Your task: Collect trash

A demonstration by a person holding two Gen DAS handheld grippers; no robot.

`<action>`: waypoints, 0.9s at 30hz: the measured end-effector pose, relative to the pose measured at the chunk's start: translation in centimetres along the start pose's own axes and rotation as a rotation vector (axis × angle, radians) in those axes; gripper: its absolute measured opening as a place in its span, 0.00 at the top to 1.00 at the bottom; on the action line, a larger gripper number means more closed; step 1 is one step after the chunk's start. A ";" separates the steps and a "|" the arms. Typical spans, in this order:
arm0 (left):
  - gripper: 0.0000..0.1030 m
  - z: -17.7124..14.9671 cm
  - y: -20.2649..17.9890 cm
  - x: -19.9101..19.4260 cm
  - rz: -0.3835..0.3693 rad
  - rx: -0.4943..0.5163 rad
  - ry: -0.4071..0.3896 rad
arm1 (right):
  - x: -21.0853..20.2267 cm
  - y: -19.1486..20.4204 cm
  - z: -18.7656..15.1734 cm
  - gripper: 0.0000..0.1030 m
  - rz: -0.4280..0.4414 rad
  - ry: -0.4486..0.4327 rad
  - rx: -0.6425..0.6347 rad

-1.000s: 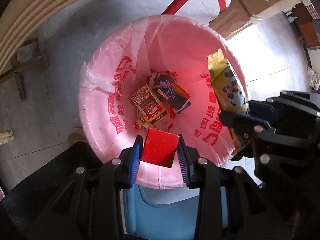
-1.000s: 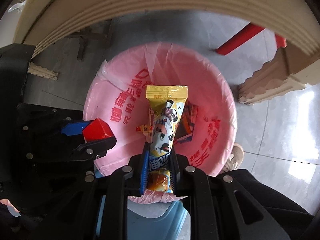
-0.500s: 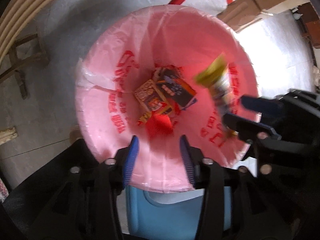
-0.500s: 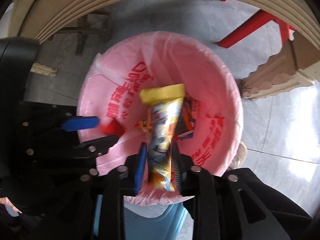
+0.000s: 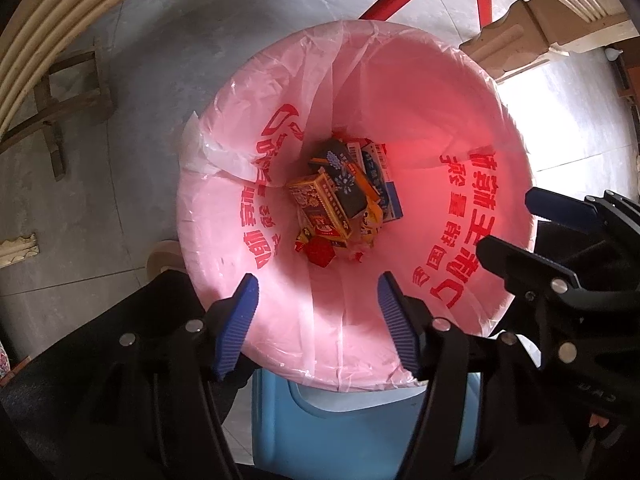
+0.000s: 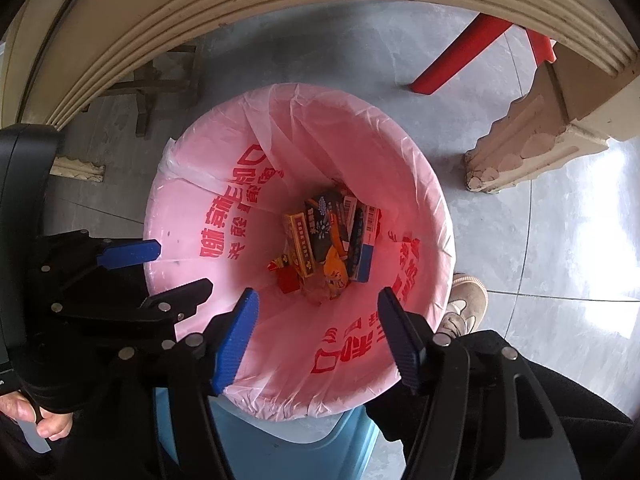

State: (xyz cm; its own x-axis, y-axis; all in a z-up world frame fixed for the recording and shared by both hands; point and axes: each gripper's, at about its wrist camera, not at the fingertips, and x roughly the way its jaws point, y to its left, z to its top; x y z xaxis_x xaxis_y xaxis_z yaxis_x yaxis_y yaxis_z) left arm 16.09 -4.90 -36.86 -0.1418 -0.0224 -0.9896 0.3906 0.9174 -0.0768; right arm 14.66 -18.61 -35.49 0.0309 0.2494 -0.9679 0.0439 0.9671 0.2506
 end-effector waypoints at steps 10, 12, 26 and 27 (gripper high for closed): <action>0.41 0.1 -0.3 -0.8 0.018 -0.004 -0.031 | -0.4 -0.2 -0.1 0.41 -0.018 -0.014 0.003; 0.41 0.0 -0.6 -1.6 0.028 -0.006 -0.061 | -1.1 -0.2 -0.2 0.41 -0.036 -0.036 0.004; 0.41 -3.7 -2.5 -16.2 0.071 -0.104 -0.473 | -15.5 1.0 -3.2 0.40 -0.216 -0.484 0.001; 0.40 -4.0 -2.7 -17.2 0.083 -0.107 -0.499 | -16.8 1.3 -3.5 0.36 -0.228 -0.524 -0.003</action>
State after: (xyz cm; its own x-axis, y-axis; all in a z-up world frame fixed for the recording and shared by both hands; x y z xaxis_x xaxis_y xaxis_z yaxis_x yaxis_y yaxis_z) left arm 13.90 -5.37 -19.15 0.3471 -0.1106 -0.9313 0.2828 0.9591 -0.0084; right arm 10.74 -21.34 -18.92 0.5123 -0.0228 -0.8585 0.1043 0.9939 0.0359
